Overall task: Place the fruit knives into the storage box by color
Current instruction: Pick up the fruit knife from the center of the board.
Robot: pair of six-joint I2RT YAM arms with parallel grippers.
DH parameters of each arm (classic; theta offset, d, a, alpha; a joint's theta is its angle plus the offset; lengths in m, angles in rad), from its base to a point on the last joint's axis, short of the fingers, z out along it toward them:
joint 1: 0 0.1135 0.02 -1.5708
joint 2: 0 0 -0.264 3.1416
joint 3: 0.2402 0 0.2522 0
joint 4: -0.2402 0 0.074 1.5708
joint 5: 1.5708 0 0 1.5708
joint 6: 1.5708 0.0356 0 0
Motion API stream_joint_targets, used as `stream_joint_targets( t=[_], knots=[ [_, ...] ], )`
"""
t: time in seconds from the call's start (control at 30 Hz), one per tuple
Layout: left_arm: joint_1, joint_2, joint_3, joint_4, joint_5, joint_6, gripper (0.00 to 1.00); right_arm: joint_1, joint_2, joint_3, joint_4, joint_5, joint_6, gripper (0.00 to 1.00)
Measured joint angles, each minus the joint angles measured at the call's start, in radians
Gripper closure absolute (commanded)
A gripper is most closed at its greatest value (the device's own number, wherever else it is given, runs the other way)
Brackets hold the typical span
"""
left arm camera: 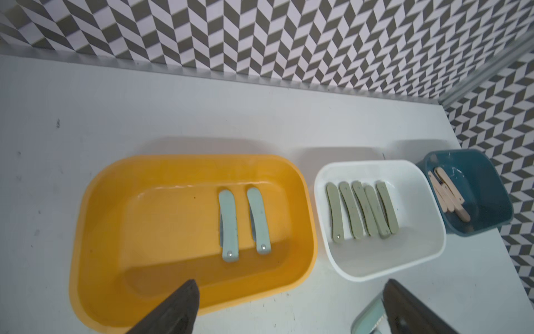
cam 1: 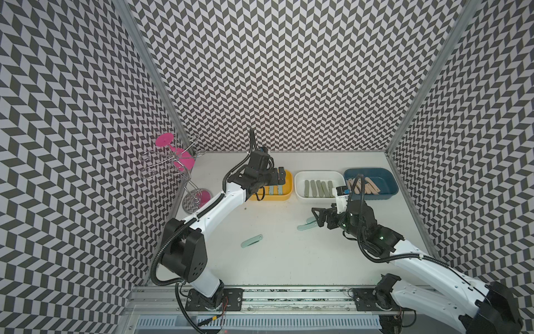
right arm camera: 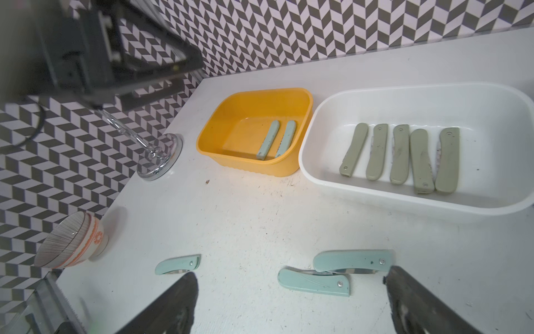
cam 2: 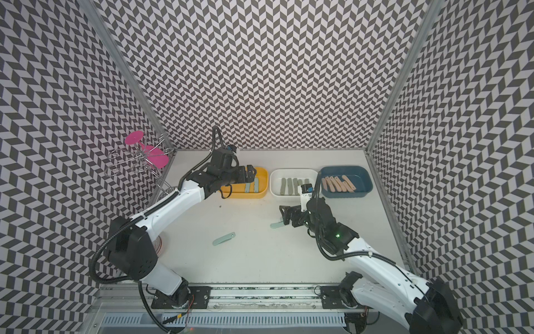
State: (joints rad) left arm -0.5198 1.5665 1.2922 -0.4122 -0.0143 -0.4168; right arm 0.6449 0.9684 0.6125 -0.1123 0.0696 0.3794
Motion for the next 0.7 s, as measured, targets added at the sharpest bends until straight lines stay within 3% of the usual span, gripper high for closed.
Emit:
stream_joint_targets(
  t=[0.23,0.37,0.53,0.7],
  knots=[
    [-0.169,-0.12,-0.249,0.039,-0.053,-0.02,0.0,-0.104,-0.056,-0.01,-0.055,0.02,0.019,0.0],
    [-0.28,-0.115,-0.352,0.094,-0.08,-0.043,0.0,-0.15,-0.091,-0.029,-0.082,0.006,0.051,0.0],
    [-0.389,-0.003,-0.361,0.143,-0.111,-0.045,0.0,-0.164,-0.097,-0.043,-0.102,-0.023,0.088,0.0],
    [-0.428,0.124,-0.312,0.156,-0.152,-0.014,0.0,-0.166,-0.097,-0.047,-0.115,-0.044,0.12,0.01]
  ],
)
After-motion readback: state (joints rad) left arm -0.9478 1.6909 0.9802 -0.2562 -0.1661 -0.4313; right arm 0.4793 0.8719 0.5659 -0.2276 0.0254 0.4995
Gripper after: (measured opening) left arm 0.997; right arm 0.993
